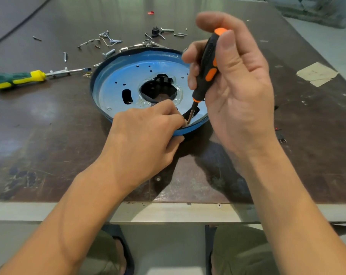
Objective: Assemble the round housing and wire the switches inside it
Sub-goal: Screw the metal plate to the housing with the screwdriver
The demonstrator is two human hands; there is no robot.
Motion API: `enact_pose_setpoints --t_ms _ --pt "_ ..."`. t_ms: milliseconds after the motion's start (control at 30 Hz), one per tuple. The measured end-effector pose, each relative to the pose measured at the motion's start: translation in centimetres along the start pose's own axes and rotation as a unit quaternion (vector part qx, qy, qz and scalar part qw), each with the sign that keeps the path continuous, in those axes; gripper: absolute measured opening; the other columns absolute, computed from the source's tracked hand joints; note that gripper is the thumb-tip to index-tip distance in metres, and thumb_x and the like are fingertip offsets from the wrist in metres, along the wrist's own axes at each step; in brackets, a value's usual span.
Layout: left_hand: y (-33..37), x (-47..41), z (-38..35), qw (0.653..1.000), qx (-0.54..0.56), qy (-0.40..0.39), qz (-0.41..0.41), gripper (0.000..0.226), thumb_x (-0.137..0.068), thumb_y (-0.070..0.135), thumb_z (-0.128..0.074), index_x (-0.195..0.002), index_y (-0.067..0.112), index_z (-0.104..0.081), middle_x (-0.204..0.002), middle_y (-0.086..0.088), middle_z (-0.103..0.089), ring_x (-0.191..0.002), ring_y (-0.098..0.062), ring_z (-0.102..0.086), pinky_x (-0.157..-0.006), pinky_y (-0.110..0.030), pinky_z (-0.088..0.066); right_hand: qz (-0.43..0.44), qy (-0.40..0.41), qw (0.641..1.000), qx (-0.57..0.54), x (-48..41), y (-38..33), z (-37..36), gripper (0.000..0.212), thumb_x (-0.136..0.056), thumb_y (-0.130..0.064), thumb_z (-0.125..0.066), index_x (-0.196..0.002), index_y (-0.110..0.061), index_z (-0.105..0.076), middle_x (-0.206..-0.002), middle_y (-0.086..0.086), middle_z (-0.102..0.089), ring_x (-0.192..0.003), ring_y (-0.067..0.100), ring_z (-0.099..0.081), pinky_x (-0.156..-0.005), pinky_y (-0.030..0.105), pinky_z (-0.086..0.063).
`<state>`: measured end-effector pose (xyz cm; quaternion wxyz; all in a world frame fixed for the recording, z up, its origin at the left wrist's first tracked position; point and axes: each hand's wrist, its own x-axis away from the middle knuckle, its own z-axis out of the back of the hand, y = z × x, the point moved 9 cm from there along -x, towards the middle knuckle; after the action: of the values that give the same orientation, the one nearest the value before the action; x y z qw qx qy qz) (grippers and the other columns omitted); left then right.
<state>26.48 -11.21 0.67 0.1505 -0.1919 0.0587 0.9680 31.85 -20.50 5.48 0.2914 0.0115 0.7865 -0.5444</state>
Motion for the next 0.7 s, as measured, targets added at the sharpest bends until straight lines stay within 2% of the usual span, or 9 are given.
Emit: enact_pose_setpoints --t_ms 133,200,267,367,433,500,600,700 --pt "0.0 0.1 0.1 1.000 0.008 0.008 -0.004 0.027 -0.090 0.043 -0.061 -0.112 0.030 -0.069 -0.113 0.013 -0.063 -0.082 -0.018 -0.066 -0.059 -0.035 -0.054 0.019 0.012 0.999 0.039 -0.1 -0.4 0.0 0.006 -0.102 -0.007 -0.050 -0.106 -0.006 -0.054 -0.096 0.015 -0.065 -0.089 0.021 -0.063 -0.075 0.038 -0.051" --pt "0.0 0.1 0.1 1.000 0.003 0.008 0.000 0.027 -0.091 0.044 -0.059 -0.113 0.031 -0.068 -0.113 0.014 -0.062 -0.082 -0.019 -0.066 -0.059 -0.036 -0.053 0.040 0.043 0.997 0.048 -0.2 -0.7 0.6 0.011 -0.097 -0.003 -0.059 -0.101 -0.008 -0.049 -0.094 0.019 -0.064 -0.087 0.022 -0.068 -0.077 0.039 -0.054" --pt "0.0 0.1 0.1 1.000 0.000 0.008 0.002 0.028 -0.091 0.044 -0.059 -0.114 0.031 -0.068 -0.113 0.014 -0.061 -0.082 -0.019 -0.066 -0.059 -0.036 -0.053 0.041 0.051 0.997 0.045 -0.3 -0.6 1.0 0.012 -0.098 -0.003 -0.057 -0.099 -0.009 -0.046 -0.086 0.015 -0.065 -0.075 0.022 -0.066 -0.071 0.040 -0.053" --pt "0.0 0.1 0.1 1.000 0.004 0.005 -0.001 0.027 -0.090 0.044 -0.059 -0.112 0.031 -0.069 -0.112 0.013 -0.062 -0.082 -0.019 -0.066 -0.059 -0.037 -0.053 0.018 0.035 0.999 0.028 -0.3 -0.1 0.8 0.006 -0.104 -0.013 -0.044 -0.100 -0.010 -0.047 -0.076 0.007 -0.056 -0.059 0.019 -0.048 -0.059 0.038 -0.038" --pt "0.0 0.0 0.1 1.000 0.006 0.004 0.001 0.026 -0.090 0.044 -0.059 -0.111 0.031 -0.069 -0.112 0.013 -0.061 -0.084 -0.019 -0.066 -0.059 -0.038 -0.053 0.009 0.029 1.000 0.003 -0.2 0.1 0.7 0.022 -0.107 -0.019 -0.031 -0.110 -0.008 -0.049 -0.080 0.009 -0.053 -0.065 0.021 -0.045 -0.061 0.038 -0.036" --pt "0.0 0.0 0.1 1.000 0.003 0.005 0.004 0.026 -0.090 0.044 -0.059 -0.111 0.032 -0.068 -0.112 0.013 -0.061 -0.084 -0.019 -0.066 -0.060 -0.038 -0.053 0.013 0.011 1.000 -0.005 0.0 0.1 0.4 0.028 -0.108 -0.014 -0.026 -0.121 -0.003 -0.048 -0.090 0.013 -0.055 -0.073 0.023 -0.047 -0.067 0.037 -0.040" --pt "0.0 0.0 0.2 1.000 0.004 0.008 0.002 0.027 -0.090 0.043 -0.060 -0.112 0.031 -0.069 -0.112 0.013 -0.062 -0.084 -0.019 -0.066 -0.060 -0.038 -0.054 0.017 -0.009 1.000 0.018 0.0 0.0 -0.1 0.023 -0.107 -0.007 -0.034 -0.121 0.001 -0.050 -0.106 0.014 -0.059 -0.091 0.025 -0.057 -0.077 0.038 -0.048" --pt "0.1 0.0 0.1 1.000 0.004 0.008 0.000 0.027 -0.090 0.044 -0.061 -0.113 0.031 -0.068 -0.112 0.013 -0.063 -0.084 -0.018 -0.066 -0.060 -0.037 -0.054 0.036 0.003 0.999 0.028 0.0 -0.3 -0.2 0.010 -0.101 -0.001 -0.050 -0.110 -0.004 -0.054 -0.106 0.015 -0.062 -0.100 0.029 -0.062 -0.083 0.042 -0.053"
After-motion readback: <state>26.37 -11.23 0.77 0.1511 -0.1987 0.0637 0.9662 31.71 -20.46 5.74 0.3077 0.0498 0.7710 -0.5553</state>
